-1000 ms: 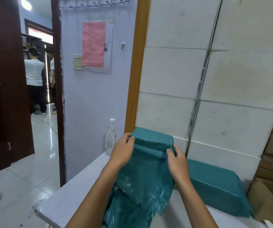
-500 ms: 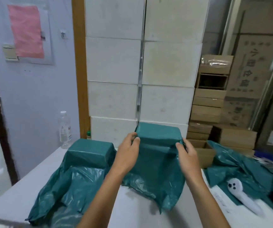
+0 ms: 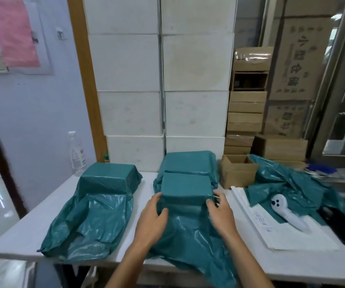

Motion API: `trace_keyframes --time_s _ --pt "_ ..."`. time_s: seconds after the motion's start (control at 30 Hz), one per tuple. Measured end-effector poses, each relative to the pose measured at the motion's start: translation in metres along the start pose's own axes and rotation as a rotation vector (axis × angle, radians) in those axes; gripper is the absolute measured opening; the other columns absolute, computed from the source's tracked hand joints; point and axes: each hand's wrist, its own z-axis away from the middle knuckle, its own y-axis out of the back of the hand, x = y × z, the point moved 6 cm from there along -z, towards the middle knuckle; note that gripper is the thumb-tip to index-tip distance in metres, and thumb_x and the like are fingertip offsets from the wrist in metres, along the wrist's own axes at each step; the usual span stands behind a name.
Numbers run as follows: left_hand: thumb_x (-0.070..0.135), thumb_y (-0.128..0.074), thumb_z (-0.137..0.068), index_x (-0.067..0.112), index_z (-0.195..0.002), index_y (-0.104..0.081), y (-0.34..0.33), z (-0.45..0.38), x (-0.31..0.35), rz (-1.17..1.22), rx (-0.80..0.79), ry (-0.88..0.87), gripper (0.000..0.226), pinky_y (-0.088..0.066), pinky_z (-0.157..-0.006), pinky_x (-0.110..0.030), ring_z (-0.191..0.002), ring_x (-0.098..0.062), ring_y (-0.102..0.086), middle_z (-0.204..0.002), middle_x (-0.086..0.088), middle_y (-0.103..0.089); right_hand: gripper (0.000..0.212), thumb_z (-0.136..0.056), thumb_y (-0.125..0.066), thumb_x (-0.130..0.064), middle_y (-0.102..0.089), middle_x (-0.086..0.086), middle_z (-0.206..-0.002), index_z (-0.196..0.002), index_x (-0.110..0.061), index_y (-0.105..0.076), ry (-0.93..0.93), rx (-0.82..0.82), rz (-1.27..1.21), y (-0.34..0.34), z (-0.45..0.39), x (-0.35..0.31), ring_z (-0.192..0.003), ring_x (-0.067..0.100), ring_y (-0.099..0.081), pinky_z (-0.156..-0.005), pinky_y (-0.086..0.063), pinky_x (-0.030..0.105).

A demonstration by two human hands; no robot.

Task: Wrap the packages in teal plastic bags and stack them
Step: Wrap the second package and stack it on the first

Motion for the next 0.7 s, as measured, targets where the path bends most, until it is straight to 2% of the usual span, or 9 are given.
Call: trace_keyframes --time_s 0.07,0.13,0.2,0.27,0.33,0.43,0.5,0.6,0.7 --pt "0.030 -0.052 -0.097 0.044 -0.153 -0.039 0.001 0.001 -0.005 -0.048 -0.007 -0.033 0.059 -0.054 -0.103 -0.043 -0.130 -0.014 -0.059 -0.156 0.014 -0.051 0.030 -0.103 -0.054 -0.023 -0.064 -0.005 -0.120 -0.132 -0.031 -0.052 0.003 -0.020 0.041 -0.005 0.001 0.004 -0.094 0.005 -0.059 -0.086 -0.043 0.033" --pt "0.027 -0.053 -0.098 0.042 -0.154 -0.039 0.003 -0.001 -0.005 -0.057 -0.014 -0.049 0.060 -0.050 -0.099 -0.035 -0.124 -0.006 -0.058 -0.156 0.012 -0.052 0.033 -0.104 -0.053 -0.023 -0.064 -0.002 -0.123 -0.137 -0.028 -0.051 0.007 -0.032 0.073 -0.005 -0.001 0.006 -0.090 0.005 -0.056 -0.085 -0.041 0.033" --pt "0.027 -0.054 -0.097 0.041 -0.155 -0.039 0.007 -0.004 -0.006 -0.122 -0.002 -0.069 0.061 -0.047 -0.101 -0.036 -0.120 -0.003 -0.056 -0.155 0.012 -0.051 0.038 -0.103 -0.055 -0.027 -0.063 0.000 -0.133 -0.141 -0.027 -0.049 0.011 -0.072 0.161 -0.003 -0.005 0.004 -0.101 0.016 -0.058 -0.087 -0.043 0.035" --pt "0.032 -0.058 -0.096 0.040 -0.158 -0.038 0.017 -0.009 -0.007 -0.285 0.066 -0.108 0.066 -0.040 -0.115 -0.047 -0.141 -0.013 -0.042 -0.158 0.013 -0.045 0.056 -0.099 -0.059 -0.038 -0.055 0.000 -0.150 -0.151 -0.027 -0.043 0.081 -0.072 0.360 0.001 -0.010 0.003 -0.127 0.023 -0.055 -0.102 -0.046 0.040" --pt "0.036 -0.062 -0.097 0.038 -0.159 -0.039 0.024 -0.016 -0.002 -0.354 0.109 -0.198 0.066 -0.034 -0.121 -0.050 -0.151 -0.015 -0.028 -0.161 0.014 -0.040 0.071 -0.095 -0.064 -0.047 -0.044 -0.001 -0.162 -0.157 -0.024 -0.039 0.253 0.013 0.514 0.004 -0.012 -0.009 -0.149 0.022 -0.037 -0.119 -0.036 0.044" --pt "0.044 -0.065 -0.097 0.037 -0.156 -0.043 0.013 -0.032 0.013 -0.424 0.032 -0.366 0.064 -0.032 -0.124 -0.046 -0.153 -0.013 -0.025 -0.163 0.014 -0.038 0.076 -0.089 -0.065 -0.058 -0.044 -0.003 -0.162 -0.155 -0.025 -0.046 0.602 0.065 0.677 -0.012 -0.007 -0.037 -0.156 0.022 -0.029 -0.127 -0.024 0.047" --pt "0.050 -0.066 -0.095 0.037 -0.156 -0.042 -0.003 -0.043 0.016 -0.489 -0.046 -0.418 0.067 -0.033 -0.123 -0.043 -0.155 -0.018 -0.023 -0.165 0.011 -0.035 0.081 -0.085 -0.059 -0.068 -0.044 -0.004 -0.163 -0.155 -0.029 -0.048 0.683 0.003 0.826 -0.034 -0.010 -0.035 -0.157 0.025 -0.027 -0.127 -0.020 0.053" --pt "0.049 -0.070 -0.094 0.039 -0.158 -0.038 -0.021 -0.056 0.004 -0.545 -0.122 -0.450 0.073 -0.045 -0.115 -0.043 -0.154 -0.022 -0.023 -0.167 0.011 -0.029 0.086 -0.081 -0.057 -0.071 -0.047 0.000 -0.161 -0.156 -0.028 -0.048 0.676 -0.107 0.974 -0.051 -0.022 -0.013 -0.153 0.034 -0.035 -0.122 -0.031 0.058" --pt "0.039 -0.076 -0.093 0.048 -0.160 -0.028 -0.025 -0.064 -0.017 -0.519 -0.155 -0.491 0.083 -0.051 -0.109 -0.037 -0.149 -0.016 -0.030 -0.170 0.020 -0.018 0.094 -0.077 -0.077 -0.054 -0.047 0.000 -0.162 -0.159 -0.027 -0.041 0.764 -0.188 0.983 -0.044 -0.032 0.002 -0.149 0.031 -0.042 -0.111 -0.049 0.050"
